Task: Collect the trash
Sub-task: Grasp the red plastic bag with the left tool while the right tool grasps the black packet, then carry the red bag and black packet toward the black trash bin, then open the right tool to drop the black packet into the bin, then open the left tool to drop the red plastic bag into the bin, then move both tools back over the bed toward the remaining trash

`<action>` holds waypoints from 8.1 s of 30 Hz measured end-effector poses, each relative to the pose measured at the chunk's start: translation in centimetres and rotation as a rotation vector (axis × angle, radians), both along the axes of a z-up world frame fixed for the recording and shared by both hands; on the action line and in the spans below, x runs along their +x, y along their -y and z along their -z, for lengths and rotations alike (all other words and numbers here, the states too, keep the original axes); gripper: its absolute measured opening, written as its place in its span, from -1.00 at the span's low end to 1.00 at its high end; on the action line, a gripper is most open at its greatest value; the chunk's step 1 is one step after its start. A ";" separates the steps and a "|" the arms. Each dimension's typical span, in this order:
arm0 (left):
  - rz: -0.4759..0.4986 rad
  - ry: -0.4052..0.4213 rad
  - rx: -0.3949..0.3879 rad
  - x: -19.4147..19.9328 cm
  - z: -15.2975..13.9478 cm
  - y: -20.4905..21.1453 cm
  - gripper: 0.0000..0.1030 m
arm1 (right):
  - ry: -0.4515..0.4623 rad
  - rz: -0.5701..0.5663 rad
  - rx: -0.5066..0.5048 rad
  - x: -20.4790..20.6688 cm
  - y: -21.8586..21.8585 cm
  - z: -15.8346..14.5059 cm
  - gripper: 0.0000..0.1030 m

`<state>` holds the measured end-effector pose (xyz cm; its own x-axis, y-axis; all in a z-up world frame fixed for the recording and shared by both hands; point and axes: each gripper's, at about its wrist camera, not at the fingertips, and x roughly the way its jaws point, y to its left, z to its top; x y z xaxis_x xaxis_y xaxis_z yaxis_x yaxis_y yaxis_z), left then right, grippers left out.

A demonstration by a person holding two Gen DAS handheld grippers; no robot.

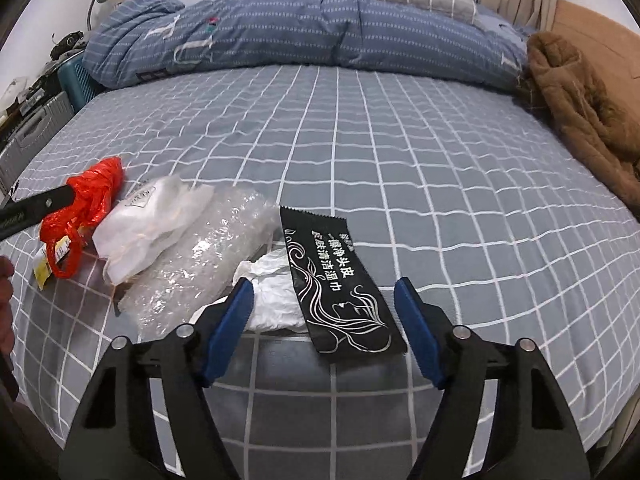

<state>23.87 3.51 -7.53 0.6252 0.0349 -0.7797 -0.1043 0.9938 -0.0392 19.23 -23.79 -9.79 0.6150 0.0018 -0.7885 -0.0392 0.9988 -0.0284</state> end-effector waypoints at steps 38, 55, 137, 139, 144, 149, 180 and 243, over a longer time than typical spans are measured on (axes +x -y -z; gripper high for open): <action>0.042 -0.049 0.055 3.5 2.2 1.2 -0.23 | -0.053 -0.011 -0.011 2.4 1.1 2.0 -0.66; 0.060 0.000 0.056 1.5 0.0 1.8 -0.26 | 0.021 -0.006 0.051 0.9 2.1 -2.0 -0.94; 0.180 -0.040 -0.047 -29.7 -2.1 6.8 -0.28 | 0.086 -0.097 0.129 -25.8 -4.1 -6.5 -0.95; 0.179 -0.048 -0.048 -30.3 -1.7 6.9 -0.28 | 0.078 -0.098 0.132 -26.4 -4.2 -6.2 -0.95; 0.176 -0.076 -0.050 -31.9 -0.6 6.9 -0.28 | 0.057 -0.098 0.139 -28.1 -4.4 -5.2 -0.95; 0.172 -0.099 -0.052 -33.3 0.3 6.7 -0.28 | 0.030 -0.099 0.142 -29.5 -4.7 -4.1 -0.95; 0.113 -0.339 -0.064 -37.7 12.2 3.7 -0.28 | -0.306 -0.110 0.138 -33.0 -7.4 9.8 -0.95; 0.239 -0.304 0.050 -38.0 13.0 11.5 0.89 | -0.177 0.138 -0.001 -33.2 1.3 8.5 0.79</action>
<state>-14.09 -7.95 -20.53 0.3606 -0.0410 -0.9318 0.1313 0.9913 0.0072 -13.93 -25.07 -18.31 0.4613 -0.0738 -0.8842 0.0934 0.9950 -0.0343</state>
